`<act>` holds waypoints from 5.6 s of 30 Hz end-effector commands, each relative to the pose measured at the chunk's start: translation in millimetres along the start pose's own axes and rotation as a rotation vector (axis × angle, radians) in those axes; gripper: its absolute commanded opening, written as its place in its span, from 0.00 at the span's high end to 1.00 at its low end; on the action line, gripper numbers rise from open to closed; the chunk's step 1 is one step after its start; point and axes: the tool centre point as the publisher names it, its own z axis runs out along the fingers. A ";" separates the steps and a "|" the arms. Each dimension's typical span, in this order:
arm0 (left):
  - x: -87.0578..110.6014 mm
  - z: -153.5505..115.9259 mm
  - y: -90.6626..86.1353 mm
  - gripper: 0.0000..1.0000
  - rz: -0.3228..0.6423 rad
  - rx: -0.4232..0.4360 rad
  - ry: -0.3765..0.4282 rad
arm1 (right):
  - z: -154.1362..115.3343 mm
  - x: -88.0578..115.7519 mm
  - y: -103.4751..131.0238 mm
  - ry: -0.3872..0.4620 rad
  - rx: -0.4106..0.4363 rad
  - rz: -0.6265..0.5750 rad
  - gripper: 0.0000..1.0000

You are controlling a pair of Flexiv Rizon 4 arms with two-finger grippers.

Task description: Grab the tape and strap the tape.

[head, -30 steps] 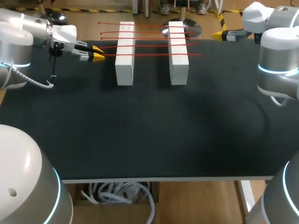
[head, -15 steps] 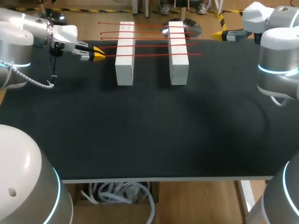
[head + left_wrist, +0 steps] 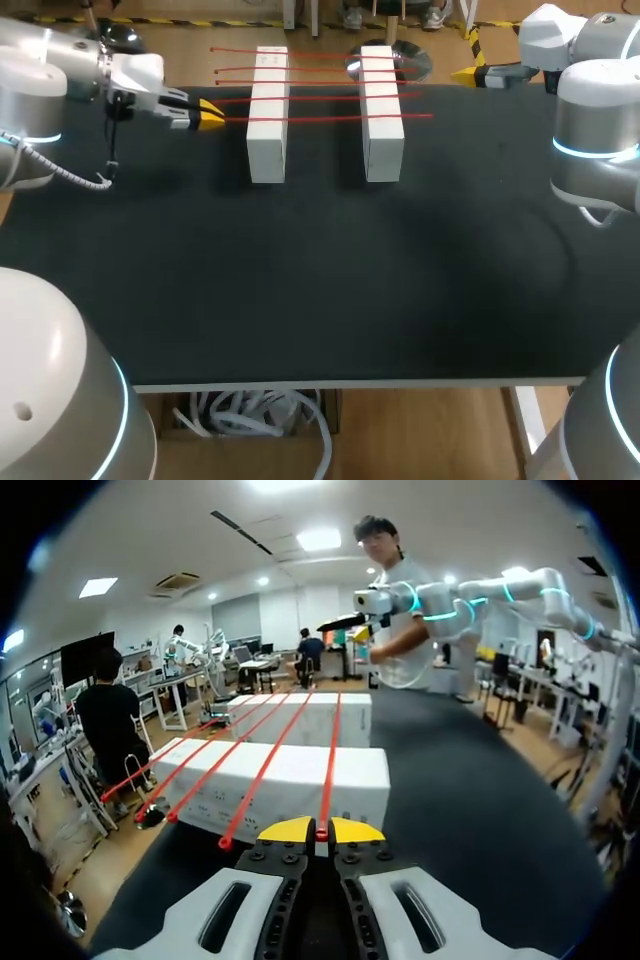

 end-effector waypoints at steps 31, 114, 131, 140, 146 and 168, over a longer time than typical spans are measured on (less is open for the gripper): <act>-14.6 -34.6 -90.3 1.00 -0.103 0.309 0.050 | -0.3 0.0 -0.4 0.001 -0.002 0.000 0.00; 5.1 -20.1 -225.7 1.00 -0.140 0.695 -0.010 | -0.3 0.0 -0.4 0.001 -0.002 0.000 0.00; 5.1 -20.1 -225.7 1.00 -0.140 0.695 -0.010 | -0.3 0.0 -0.4 0.001 -0.002 0.000 0.00; 5.1 -20.1 -225.7 1.00 -0.140 0.695 -0.010 | 3.6 19.1 14.9 0.079 -0.205 0.059 0.00; 5.1 -20.1 -225.7 1.00 -0.140 0.695 -0.010 | 2.6 46.8 18.6 0.112 -0.307 0.147 0.00; 5.1 -20.1 -225.7 1.00 -0.140 0.695 -0.010 | -29.2 94.8 53.9 0.040 -0.920 0.792 0.00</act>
